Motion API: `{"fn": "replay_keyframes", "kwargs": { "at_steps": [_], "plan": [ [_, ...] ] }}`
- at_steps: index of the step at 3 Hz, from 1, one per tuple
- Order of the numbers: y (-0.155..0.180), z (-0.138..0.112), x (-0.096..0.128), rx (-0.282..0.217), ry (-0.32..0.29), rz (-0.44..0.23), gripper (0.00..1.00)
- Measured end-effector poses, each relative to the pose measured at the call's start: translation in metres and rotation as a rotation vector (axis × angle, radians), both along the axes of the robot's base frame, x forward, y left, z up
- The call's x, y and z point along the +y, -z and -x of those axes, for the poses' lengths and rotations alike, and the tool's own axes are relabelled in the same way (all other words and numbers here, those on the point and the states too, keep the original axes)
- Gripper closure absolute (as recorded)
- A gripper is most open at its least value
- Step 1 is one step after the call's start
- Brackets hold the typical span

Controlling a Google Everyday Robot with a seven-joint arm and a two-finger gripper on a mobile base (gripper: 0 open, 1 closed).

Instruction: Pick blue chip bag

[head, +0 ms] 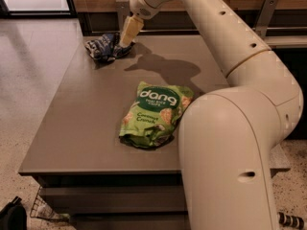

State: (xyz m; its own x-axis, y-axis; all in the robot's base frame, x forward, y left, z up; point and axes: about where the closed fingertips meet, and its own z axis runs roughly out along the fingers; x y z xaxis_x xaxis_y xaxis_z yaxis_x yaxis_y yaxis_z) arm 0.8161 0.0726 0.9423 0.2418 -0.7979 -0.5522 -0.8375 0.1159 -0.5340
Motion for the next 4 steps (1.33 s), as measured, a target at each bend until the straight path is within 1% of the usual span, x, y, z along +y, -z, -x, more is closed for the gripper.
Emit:
{"fn": "replay_keyframes", "kwargs": {
  "at_steps": [1,2,3,4],
  "plan": [
    [0.010,-0.008,0.024,0.012,-0.027,-0.030,0.00],
    [0.021,-0.011,0.045,0.030,0.025,-0.031,0.00],
    [0.055,-0.010,0.060,0.086,0.065,-0.025,0.00],
    [0.085,-0.008,0.065,0.140,0.091,-0.029,0.02]
  ]
}}
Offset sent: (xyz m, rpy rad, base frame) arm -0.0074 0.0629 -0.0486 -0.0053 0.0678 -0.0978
